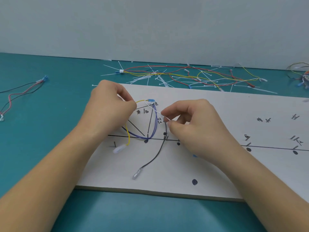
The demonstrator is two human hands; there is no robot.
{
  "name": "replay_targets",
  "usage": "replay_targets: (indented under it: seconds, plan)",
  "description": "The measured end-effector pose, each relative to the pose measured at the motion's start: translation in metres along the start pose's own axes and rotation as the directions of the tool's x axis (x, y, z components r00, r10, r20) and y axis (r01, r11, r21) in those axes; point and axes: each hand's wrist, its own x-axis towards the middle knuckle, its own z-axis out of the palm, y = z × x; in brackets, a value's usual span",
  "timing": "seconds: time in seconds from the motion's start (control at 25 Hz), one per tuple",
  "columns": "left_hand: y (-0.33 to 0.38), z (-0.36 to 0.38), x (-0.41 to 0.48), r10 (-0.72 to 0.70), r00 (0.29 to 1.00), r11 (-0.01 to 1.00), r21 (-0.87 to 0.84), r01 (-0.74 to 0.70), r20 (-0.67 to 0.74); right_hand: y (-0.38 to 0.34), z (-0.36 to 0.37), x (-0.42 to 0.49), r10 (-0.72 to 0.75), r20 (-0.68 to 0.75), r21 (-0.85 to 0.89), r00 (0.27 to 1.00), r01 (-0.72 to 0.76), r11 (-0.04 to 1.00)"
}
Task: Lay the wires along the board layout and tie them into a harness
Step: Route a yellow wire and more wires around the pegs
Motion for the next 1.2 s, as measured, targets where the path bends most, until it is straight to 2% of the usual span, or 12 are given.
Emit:
replay_targets:
  seconds: [0.24,0.64,0.84,1.2]
  plan:
    - [0.006,-0.006,-0.007,0.056,0.997,0.969,0.238,-0.067,0.054,0.000,0.001,-0.001,-0.011,0.052,-0.083,0.999,0.015,0.996]
    - [0.006,-0.003,-0.010,0.083,0.983,0.943,0.304,-0.131,0.166,-0.003,0.002,-0.004,-0.024,0.059,-0.188,0.998,0.035,0.982]
    - [0.008,-0.004,-0.011,0.080,0.981,0.946,0.298,-0.131,0.179,-0.006,0.000,-0.005,-0.117,-0.039,-0.169,0.992,0.108,0.980]
    - [0.010,-0.005,-0.012,0.068,0.982,0.950,0.289,-0.118,0.177,-0.002,0.005,-0.002,-0.280,-0.207,-0.148,0.938,0.252,0.956]
